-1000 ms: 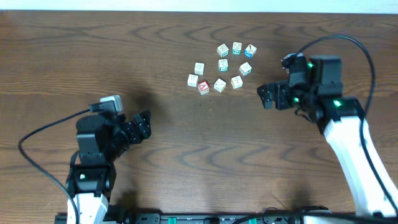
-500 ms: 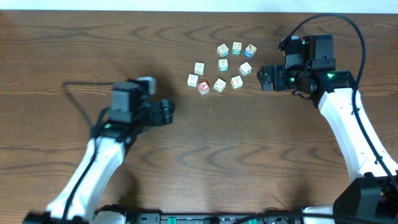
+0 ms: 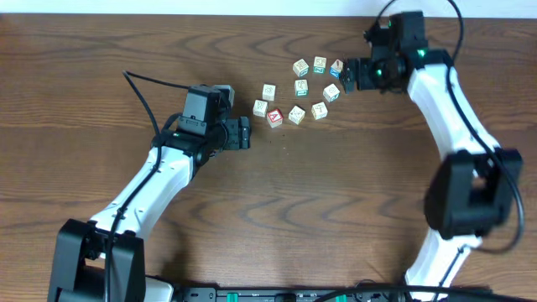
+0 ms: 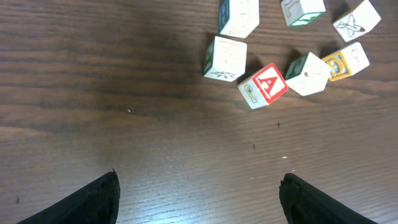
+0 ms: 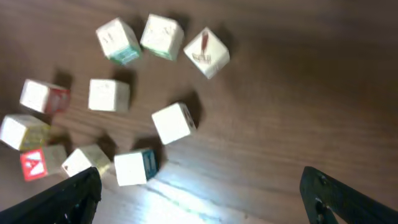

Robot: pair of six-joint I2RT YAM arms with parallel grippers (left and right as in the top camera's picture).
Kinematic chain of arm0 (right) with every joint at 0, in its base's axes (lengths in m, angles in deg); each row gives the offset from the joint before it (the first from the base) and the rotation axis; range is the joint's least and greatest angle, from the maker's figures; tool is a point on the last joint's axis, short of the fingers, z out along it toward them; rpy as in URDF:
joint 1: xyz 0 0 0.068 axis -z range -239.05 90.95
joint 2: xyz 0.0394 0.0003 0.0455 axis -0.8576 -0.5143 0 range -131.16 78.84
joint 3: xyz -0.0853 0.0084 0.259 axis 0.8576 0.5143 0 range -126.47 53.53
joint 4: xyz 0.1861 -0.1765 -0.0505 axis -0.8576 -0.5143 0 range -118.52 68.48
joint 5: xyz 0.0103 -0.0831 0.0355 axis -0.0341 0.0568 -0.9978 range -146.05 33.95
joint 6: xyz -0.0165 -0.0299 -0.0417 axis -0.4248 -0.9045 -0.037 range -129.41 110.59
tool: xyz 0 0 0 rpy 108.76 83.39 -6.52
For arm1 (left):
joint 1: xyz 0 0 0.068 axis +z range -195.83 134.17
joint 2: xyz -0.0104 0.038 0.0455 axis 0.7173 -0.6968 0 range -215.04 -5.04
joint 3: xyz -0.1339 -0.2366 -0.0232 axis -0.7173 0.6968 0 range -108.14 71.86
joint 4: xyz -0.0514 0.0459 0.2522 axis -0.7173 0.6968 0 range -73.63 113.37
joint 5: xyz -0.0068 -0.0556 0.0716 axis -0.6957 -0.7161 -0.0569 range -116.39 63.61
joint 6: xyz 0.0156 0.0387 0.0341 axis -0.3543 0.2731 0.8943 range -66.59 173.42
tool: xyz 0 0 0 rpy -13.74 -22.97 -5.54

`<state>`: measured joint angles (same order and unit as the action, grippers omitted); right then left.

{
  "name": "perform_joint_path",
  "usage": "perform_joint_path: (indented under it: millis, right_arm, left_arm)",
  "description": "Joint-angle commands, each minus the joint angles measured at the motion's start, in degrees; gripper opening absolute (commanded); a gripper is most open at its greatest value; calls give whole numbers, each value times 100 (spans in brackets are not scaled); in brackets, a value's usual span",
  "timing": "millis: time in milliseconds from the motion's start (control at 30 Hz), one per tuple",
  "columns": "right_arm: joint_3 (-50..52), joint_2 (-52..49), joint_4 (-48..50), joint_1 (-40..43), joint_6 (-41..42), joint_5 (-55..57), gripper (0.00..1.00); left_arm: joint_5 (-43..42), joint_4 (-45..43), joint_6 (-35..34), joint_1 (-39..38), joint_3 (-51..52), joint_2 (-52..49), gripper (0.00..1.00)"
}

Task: Lift 5 blocks
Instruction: 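Move both grippers forward toward the block cluster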

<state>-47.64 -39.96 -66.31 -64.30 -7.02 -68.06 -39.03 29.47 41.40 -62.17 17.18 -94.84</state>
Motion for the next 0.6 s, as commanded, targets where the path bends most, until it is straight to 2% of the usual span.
perform_joint_path:
  millis: [0, 233, 333, 433, 567]
  right_arm:
    - [-1038, -656, -361, 20, 85, 24, 99]
    - [-2402, -1773, -1095, -122, 326, 319, 95]
    - [-2527, -2013, -1202, -160, -37, 299, 95]
    - [-2527, -2103, -1309, -225, -787, 160, 95]
    - [-2527, -2107, -1355, -273, -1523, 562, 90]
  left_arm:
    - [332, 24, -52, -11, -173, -44, 82]
    - [332, 26, -313, -11, -173, -46, 82]
    - [330, 39, -326, -15, -173, -46, 83]
    - [328, 57, -378, -26, -173, -50, 82]
    - [330, 55, -446, -160, -173, -92, 82]
